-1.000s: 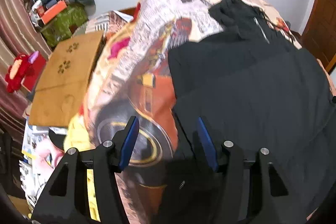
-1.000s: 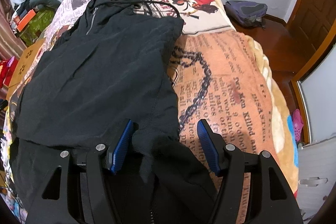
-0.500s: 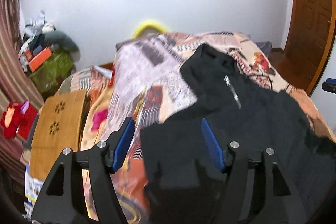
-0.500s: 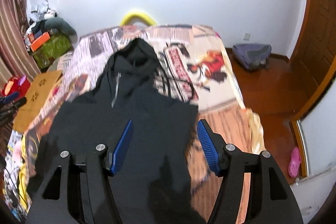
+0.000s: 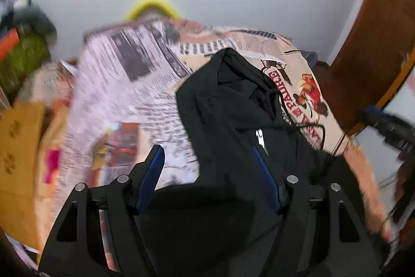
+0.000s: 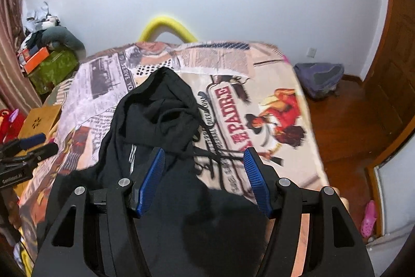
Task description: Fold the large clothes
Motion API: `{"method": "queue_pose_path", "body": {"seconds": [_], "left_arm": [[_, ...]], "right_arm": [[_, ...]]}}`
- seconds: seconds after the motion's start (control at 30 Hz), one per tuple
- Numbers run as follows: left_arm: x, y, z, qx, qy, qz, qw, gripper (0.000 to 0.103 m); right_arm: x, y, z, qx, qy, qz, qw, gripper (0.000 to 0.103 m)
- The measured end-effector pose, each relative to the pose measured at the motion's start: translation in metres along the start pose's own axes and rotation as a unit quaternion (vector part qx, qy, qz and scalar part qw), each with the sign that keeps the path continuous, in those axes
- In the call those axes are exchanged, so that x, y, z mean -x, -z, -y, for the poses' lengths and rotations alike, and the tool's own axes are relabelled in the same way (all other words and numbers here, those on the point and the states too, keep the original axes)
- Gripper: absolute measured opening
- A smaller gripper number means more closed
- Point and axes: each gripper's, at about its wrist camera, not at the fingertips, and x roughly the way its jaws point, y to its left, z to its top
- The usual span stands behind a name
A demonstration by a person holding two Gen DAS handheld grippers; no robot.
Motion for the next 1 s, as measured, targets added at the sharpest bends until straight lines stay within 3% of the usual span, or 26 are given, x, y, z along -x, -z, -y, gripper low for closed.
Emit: {"method": "queue_pose_path", "body": {"seconds": [0.23, 0.43, 0.47, 0.53, 0.57, 0.6, 0.63, 0.7, 0.8, 1.0], "left_arm": [[-0.090, -0.023, -0.025, 0.099, 0.025, -0.052, 0.9935, 0.068], [-0.136, -0.025, -0.020, 0.104, 0.046, -0.070, 0.9910, 0.068], [-0.142, -0.025, -0.020, 0.108, 0.044, -0.074, 0.9905, 0.068], [-0.154, -0.022, -0.024, 0.121, 0.047, -0.080, 0.9883, 0.068], [-0.158, -0.020, -0.026, 0.124, 0.049, -0.079, 0.9879, 0.064], [-0.160, -0.018, -0.027, 0.126, 0.052, -0.077, 0.9876, 0.055], [-0.161, -0.016, -0.028, 0.125, 0.055, -0.076, 0.9877, 0.052], [-0.157, -0.012, -0.027, 0.115, 0.058, -0.066, 0.9895, 0.033], [-0.143, -0.013, -0.019, 0.094, 0.051, -0.059, 0.9925, 0.018], [-0.074, -0.019, -0.001, 0.063, 0.066, -0.030, 0.9954, 0.014]], "right_arm": [[-0.092, -0.018, -0.002, -0.079, -0.039, -0.054, 0.995, 0.059], [-0.160, -0.012, -0.002, -0.123, -0.033, -0.112, 0.986, 0.059], [-0.167, -0.010, -0.003, -0.124, -0.033, -0.117, 0.985, 0.057], [-0.178, -0.005, -0.002, -0.132, -0.038, -0.132, 0.982, 0.042], [-0.181, -0.002, -0.002, -0.139, -0.048, -0.136, 0.980, 0.027], [-0.182, 0.001, -0.003, -0.144, -0.055, -0.136, 0.979, 0.025], [-0.179, 0.002, -0.004, -0.144, -0.048, -0.130, 0.980, 0.022], [-0.170, 0.003, -0.010, -0.122, -0.037, -0.121, 0.984, 0.015], [-0.146, 0.001, -0.019, -0.088, -0.031, -0.102, 0.990, 0.013], [-0.072, -0.008, -0.027, -0.063, -0.060, -0.062, 0.994, 0.011]]}}
